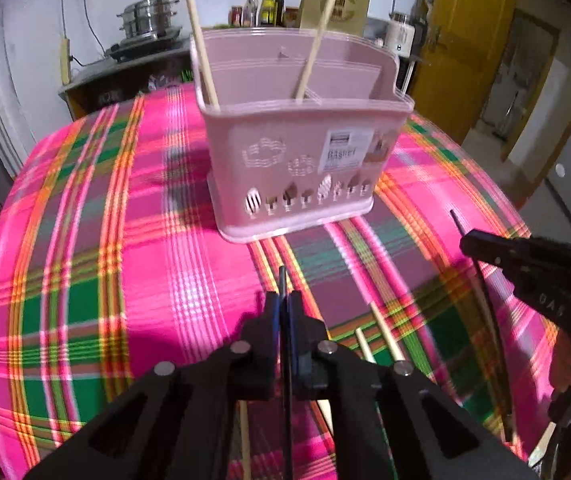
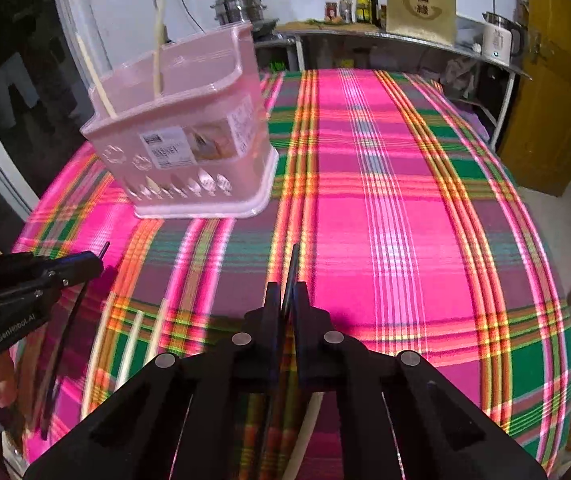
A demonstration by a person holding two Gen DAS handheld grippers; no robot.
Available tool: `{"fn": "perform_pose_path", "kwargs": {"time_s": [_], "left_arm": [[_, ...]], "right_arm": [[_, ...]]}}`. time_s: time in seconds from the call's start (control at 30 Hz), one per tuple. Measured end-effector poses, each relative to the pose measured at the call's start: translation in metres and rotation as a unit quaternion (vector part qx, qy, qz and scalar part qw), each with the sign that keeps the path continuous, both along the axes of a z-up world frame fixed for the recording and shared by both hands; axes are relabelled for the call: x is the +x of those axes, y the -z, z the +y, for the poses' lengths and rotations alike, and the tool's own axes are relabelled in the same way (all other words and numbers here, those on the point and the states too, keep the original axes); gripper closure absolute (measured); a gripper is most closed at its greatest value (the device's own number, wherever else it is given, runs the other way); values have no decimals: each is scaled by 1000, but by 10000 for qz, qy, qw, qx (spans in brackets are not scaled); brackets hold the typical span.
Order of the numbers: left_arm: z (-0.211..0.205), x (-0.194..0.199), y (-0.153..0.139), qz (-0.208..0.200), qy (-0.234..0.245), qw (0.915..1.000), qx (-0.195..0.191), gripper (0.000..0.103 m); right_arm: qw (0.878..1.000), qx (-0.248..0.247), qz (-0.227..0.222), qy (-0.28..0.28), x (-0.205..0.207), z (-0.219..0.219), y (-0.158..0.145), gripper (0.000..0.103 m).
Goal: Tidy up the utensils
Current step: 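Move the left tool back and grasp a dark chopstick while the right tool grasps another, then carry the dark chopsticks to the pink basket and lower them in with both tools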
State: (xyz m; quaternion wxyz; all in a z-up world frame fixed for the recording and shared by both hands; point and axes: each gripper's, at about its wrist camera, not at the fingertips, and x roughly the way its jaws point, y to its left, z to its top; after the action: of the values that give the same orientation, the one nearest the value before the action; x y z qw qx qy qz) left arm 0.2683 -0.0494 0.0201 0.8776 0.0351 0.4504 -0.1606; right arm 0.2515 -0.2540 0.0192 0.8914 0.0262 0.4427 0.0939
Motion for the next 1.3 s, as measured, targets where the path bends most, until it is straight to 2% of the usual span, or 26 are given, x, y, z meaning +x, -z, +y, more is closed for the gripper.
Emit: {"fn": "perform_pose_path", "kwargs": {"time_s": [0.37,0.67,1.07,1.3], "left_arm": [[15,-21,-70,-649,33,9973,-339,98],[23,-40,-113,-1102,83,9924,-533,98],[24,-53,-140,-1406,120,9882,-590,99],[22,-48,-147,-1425,129,9879,-590,99]], "right_arm": [[9967,274,-754,-153,-19,6,-63,99],[9910,372,-1261,-266,-42,9,-104,99],[9846,438,-1670,-285,-58,6,-129,99],[9819,449,-1813,-331,-54,7,-140,99]]}}
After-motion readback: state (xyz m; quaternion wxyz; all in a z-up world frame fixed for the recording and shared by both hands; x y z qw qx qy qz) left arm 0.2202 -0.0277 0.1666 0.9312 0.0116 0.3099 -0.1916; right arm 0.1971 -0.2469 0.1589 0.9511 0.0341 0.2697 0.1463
